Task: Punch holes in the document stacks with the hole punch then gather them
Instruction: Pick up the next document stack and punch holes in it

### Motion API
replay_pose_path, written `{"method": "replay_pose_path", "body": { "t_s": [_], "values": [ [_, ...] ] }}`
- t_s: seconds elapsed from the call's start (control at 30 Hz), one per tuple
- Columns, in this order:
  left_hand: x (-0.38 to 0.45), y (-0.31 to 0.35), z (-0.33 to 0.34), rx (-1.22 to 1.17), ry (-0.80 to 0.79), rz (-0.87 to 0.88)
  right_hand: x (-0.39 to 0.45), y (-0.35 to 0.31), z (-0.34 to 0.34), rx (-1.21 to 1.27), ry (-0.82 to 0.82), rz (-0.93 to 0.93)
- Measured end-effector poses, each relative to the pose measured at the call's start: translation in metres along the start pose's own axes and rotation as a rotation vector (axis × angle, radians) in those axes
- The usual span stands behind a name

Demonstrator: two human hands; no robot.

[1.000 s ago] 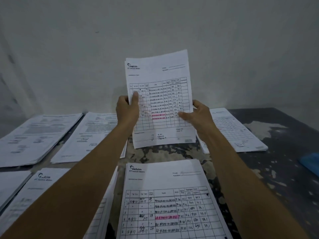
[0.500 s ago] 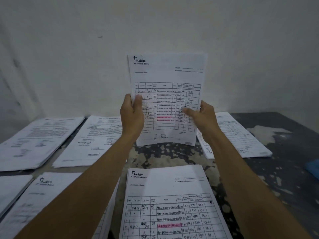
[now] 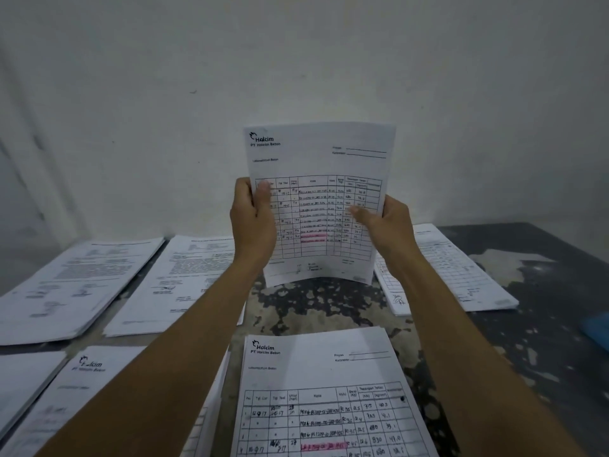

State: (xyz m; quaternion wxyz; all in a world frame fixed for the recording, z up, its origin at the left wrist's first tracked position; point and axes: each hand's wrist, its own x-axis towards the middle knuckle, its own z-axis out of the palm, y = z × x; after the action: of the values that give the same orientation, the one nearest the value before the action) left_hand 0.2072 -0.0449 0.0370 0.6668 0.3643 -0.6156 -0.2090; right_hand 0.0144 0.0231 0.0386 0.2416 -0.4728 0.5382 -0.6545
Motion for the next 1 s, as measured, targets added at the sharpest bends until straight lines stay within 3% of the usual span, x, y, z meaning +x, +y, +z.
{"method": "replay_pose_path", "body": {
  "t_s": [0.67,1.0],
  "values": [
    [-0.012,-0.003,0.004,-0.001,0.044,-0.074,-0.006,-0.003,0.006,0.019,0.032,0.061],
    [-0.015,0.008,0.010,0.069,0.044,-0.014,-0.006,-0.008,0.018,-0.103,0.183,-0.143]
  ]
}}
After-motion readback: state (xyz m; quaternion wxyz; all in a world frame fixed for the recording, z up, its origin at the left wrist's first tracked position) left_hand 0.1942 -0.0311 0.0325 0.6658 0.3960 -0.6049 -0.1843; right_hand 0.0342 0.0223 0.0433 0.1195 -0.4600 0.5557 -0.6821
